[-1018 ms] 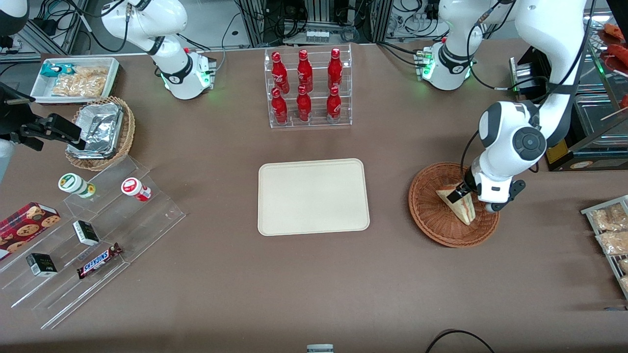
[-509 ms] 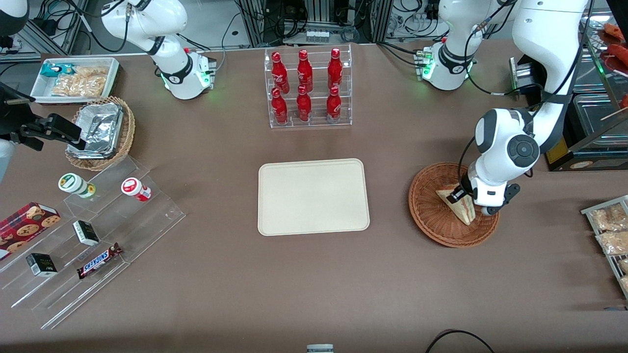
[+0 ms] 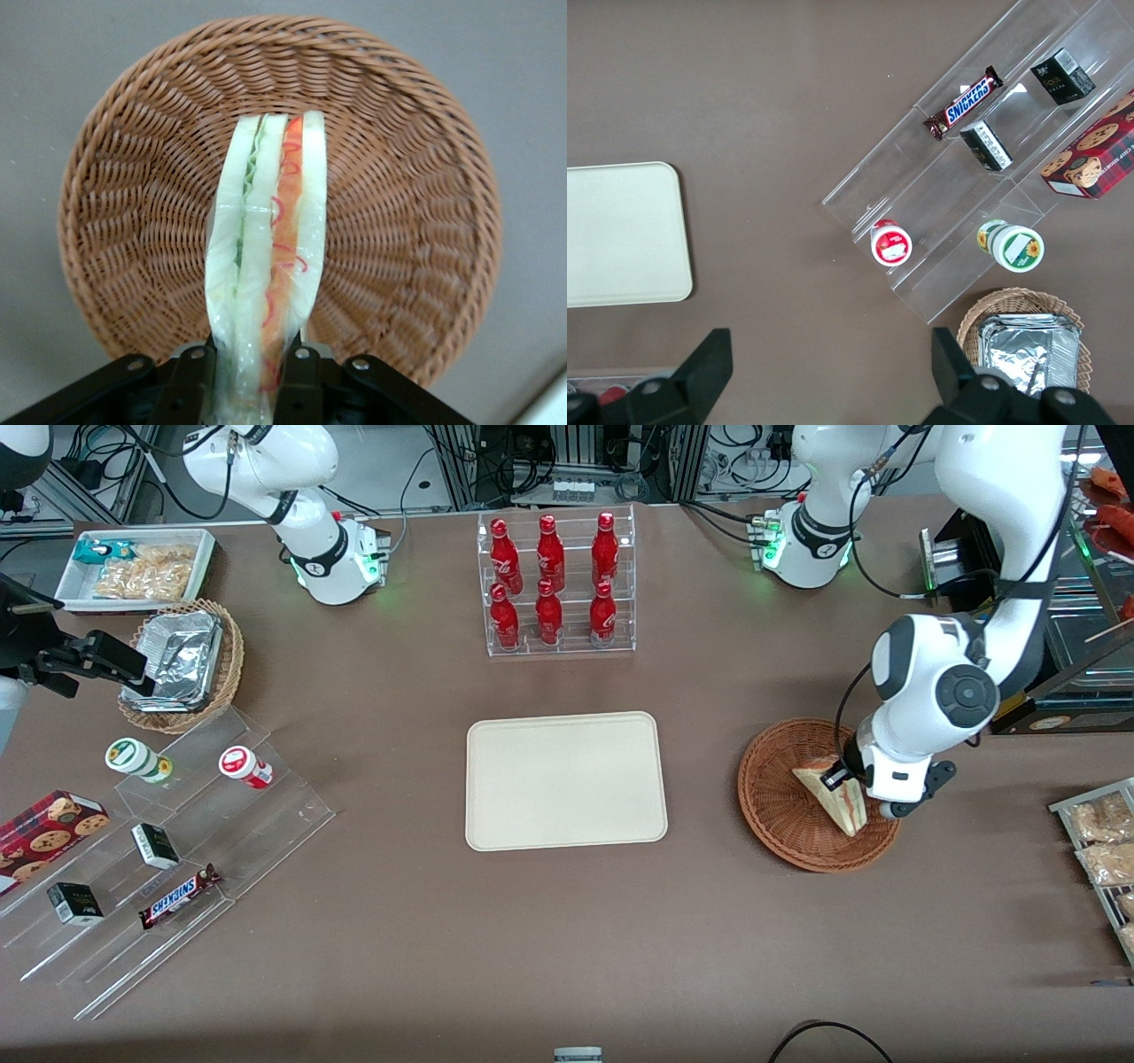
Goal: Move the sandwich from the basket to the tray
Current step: 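Lift the sandwich and carry it with the left gripper over the tray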
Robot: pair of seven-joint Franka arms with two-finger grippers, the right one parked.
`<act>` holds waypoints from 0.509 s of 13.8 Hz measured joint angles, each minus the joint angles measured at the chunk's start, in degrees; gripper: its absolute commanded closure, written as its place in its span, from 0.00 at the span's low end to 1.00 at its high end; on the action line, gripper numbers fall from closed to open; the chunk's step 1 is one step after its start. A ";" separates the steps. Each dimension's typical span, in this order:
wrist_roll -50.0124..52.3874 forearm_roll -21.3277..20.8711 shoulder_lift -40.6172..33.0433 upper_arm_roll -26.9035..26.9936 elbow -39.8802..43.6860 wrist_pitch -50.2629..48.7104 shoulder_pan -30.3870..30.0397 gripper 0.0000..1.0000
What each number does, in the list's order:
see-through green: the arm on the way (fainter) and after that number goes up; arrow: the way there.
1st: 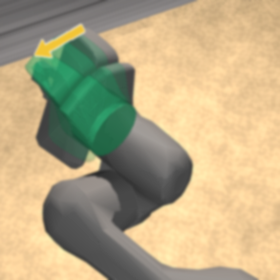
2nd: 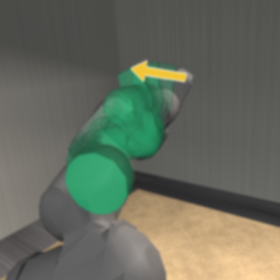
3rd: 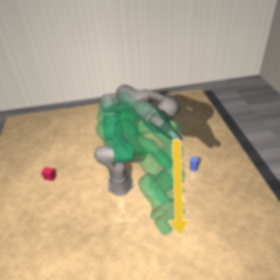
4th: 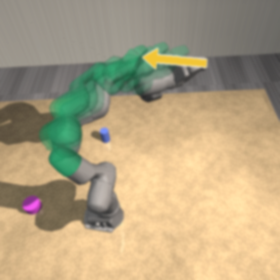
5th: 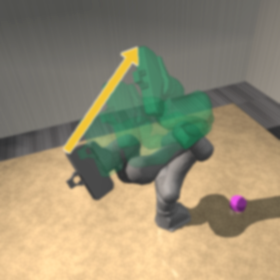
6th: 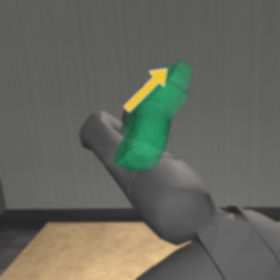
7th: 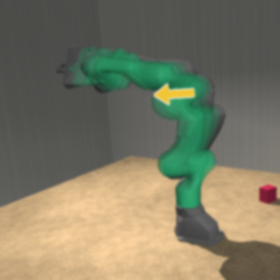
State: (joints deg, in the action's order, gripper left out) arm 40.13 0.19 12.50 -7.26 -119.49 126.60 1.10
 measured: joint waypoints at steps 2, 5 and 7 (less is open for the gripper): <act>-6.00 -0.01 0.12 -0.85 3.36 -4.28 1.38 0.97; -9.46 0.00 2.28 -1.61 6.01 -4.78 6.32 0.98; -9.16 0.03 4.50 -1.89 7.41 -4.77 9.94 1.00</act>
State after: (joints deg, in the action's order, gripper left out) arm 30.97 0.22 17.00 -9.15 -112.08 121.84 11.03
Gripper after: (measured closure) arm 0.850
